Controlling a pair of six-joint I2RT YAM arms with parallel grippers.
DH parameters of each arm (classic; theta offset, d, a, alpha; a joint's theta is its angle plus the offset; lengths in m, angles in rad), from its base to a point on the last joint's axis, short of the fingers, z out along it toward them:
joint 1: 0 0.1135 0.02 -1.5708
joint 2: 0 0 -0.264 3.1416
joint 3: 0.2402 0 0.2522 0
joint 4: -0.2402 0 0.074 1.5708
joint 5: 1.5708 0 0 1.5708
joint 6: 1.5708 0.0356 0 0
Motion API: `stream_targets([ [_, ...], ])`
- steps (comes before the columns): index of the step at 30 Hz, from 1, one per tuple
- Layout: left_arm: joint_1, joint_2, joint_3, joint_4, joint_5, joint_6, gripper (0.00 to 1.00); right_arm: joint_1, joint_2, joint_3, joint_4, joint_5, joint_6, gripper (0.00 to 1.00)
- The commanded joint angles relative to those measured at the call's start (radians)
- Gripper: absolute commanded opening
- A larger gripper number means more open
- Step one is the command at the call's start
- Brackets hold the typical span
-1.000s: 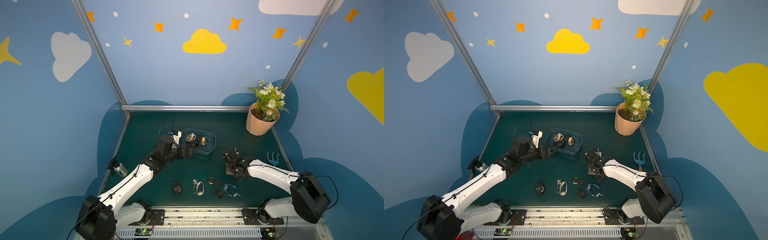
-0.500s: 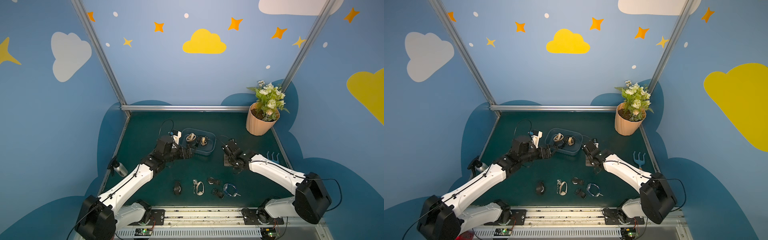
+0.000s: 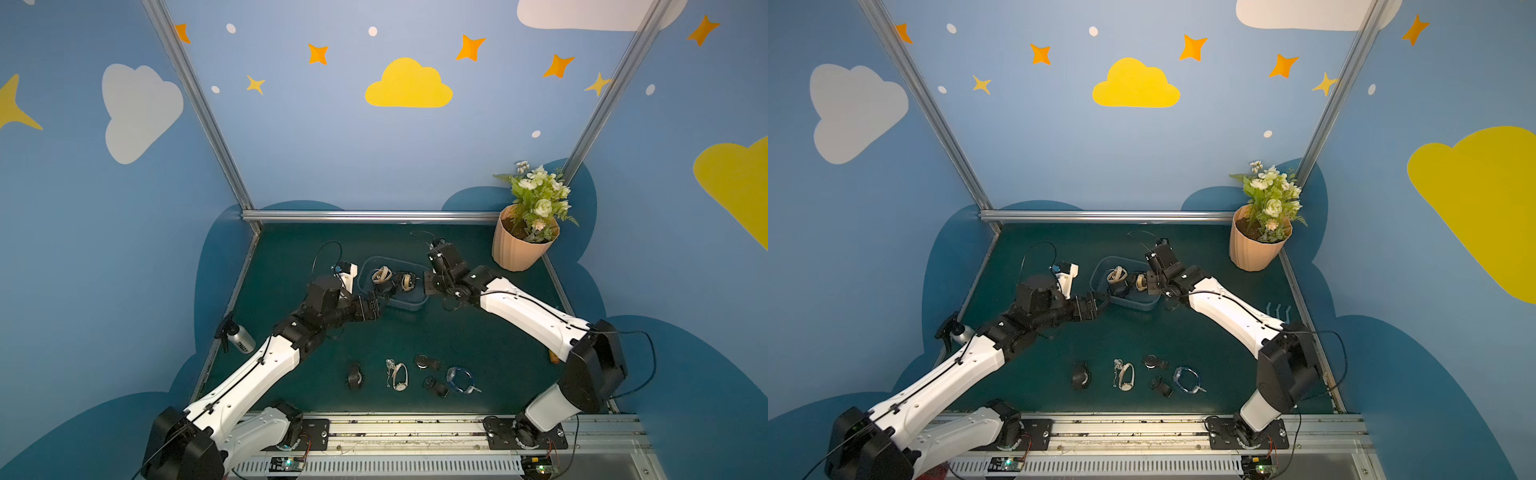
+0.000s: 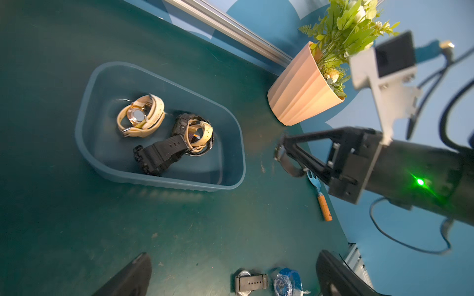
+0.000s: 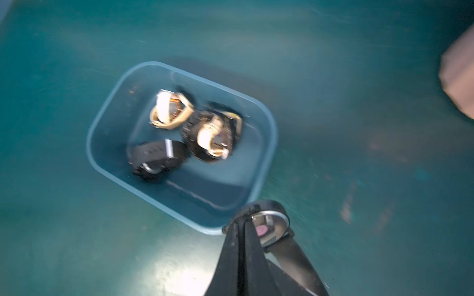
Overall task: Put the watch into the storage box
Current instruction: Place the watch in the storage box.
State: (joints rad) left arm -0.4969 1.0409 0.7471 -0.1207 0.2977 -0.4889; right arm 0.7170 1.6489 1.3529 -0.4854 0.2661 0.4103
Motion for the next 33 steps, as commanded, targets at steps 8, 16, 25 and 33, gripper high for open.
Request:
stream_targets([
  [8,0.001,-0.081,-0.038,-0.078,-0.075,0.009,1.00,0.004,0.174,0.137,0.083,-0.169,-0.133,0.05],
  [16,0.004,-0.123,-0.070,-0.088,-0.127,-0.013,1.00,0.006,0.260,0.164,0.106,-0.223,-0.138,0.05],
  [25,0.006,-0.133,-0.076,-0.096,-0.149,-0.027,1.00,0.012,0.306,0.129,0.143,-0.244,-0.113,0.06],
  [33,0.005,-0.140,-0.074,-0.119,-0.162,-0.035,1.00,0.011,0.291,0.126,0.157,-0.247,-0.102,0.34],
])
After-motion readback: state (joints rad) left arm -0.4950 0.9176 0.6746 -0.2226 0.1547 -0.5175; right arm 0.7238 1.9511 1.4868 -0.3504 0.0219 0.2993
